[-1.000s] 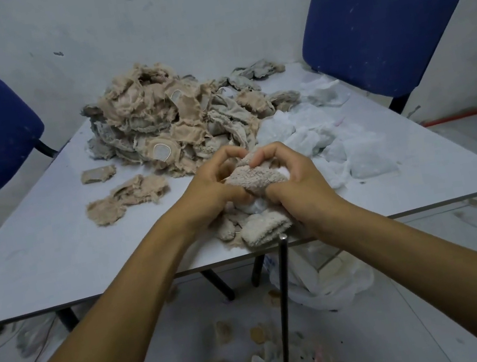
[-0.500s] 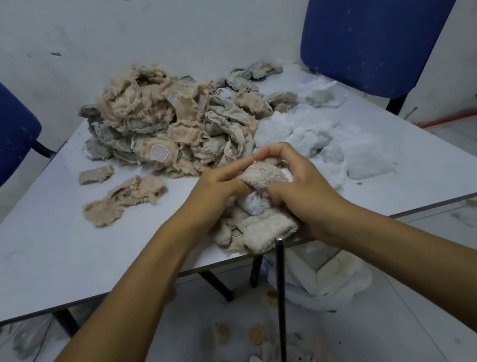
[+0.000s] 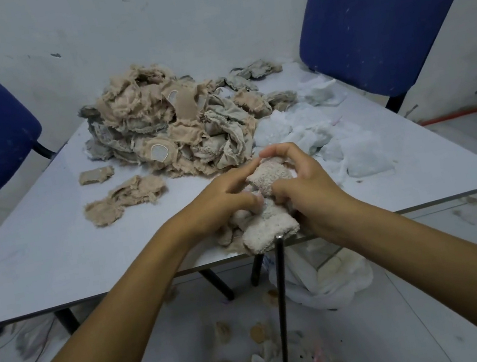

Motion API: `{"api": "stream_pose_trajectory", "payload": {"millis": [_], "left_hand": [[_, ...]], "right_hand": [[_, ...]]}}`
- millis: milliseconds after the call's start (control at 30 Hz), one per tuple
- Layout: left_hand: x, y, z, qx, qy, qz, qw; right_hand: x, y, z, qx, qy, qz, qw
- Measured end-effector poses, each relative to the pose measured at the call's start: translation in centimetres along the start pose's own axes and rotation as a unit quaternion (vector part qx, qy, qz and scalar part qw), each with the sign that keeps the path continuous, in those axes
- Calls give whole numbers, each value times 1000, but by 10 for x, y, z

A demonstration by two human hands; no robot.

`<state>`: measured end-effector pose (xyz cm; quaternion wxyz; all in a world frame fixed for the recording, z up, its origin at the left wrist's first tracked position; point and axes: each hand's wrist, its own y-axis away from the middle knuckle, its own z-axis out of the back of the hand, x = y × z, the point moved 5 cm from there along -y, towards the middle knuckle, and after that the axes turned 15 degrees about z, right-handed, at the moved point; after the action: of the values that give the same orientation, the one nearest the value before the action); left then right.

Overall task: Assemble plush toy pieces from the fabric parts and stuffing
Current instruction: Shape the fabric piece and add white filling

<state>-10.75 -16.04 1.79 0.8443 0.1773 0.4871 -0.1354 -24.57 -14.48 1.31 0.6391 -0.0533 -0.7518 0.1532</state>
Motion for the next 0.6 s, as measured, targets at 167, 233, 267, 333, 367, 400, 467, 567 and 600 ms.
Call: {"api": "stream_pose_trajectory", "payload": {"millis": [167,233,267,333,367,400,467,567,600], "left_hand": [[-9,14,10,-297,-93,-58,949],[-9,15,5,-355,-137,-32,924],[-8,12,5,-354,-146,-13,924],[-3,1,7,-269,-135,10,953],[-1,-2,7,-197,-116,20,973],[1,-2,7,-125,-91,26,988],[4,-2,10,-44,-58,25,997],[1,3,18,-166,-144,-27,975],[-4,7,18,-229,-187,-46,954]], "right_hand": [[0,1,-10,35,-6,-6,999],[-1,0,-12,42,-23,-11,999],[-2,0,-12,42,-24,-15,999],[-3,-1,-9,36,1,-16,999],[-4,-1,-6,32,16,-10,999],[-4,-1,-4,26,27,-6,999],[-6,-2,0,5,29,-9,1000],[-8,-3,1,-14,27,-25,999],[-8,-3,-2,-9,18,-29,999]]}}
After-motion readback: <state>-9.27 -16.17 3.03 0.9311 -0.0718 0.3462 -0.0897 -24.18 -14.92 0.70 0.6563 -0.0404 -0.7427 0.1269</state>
